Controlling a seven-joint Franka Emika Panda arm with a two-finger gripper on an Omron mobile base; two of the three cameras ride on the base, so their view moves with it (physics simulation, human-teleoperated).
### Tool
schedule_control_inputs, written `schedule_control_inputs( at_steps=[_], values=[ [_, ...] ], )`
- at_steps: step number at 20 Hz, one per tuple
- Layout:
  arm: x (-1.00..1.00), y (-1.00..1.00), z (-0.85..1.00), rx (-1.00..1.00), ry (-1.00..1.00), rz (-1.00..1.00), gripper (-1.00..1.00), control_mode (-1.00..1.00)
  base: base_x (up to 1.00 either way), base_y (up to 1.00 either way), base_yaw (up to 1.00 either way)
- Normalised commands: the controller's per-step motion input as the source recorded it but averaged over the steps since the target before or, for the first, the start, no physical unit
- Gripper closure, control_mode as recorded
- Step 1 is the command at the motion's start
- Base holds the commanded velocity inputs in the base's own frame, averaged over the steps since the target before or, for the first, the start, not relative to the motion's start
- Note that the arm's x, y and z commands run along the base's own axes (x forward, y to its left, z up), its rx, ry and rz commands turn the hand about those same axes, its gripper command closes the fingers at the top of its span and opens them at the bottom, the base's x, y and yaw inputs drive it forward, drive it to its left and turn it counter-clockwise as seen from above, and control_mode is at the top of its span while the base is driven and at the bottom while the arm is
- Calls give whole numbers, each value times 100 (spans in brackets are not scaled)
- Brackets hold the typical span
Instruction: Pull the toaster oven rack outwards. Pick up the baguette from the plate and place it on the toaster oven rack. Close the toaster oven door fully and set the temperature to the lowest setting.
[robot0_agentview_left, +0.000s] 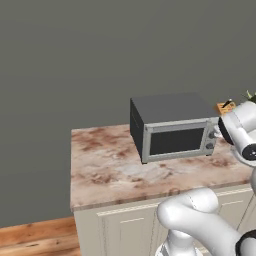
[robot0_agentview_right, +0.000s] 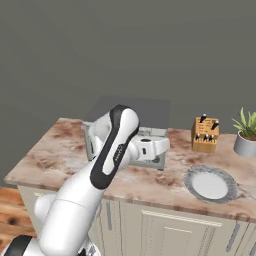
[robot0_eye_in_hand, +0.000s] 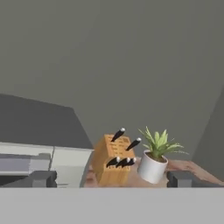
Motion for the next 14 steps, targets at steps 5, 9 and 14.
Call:
schedule_control_inputs(
  at_steps=[5,9,14],
  values=[
    [-9,1,100,0,25,-16,-100,-100,0,0,0],
    [-10,5,100,-1,30,-16,-100,-100,0,0,0],
    [-10,12,100,-1,31,-15,-100,-100,0,0,0]
  ],
)
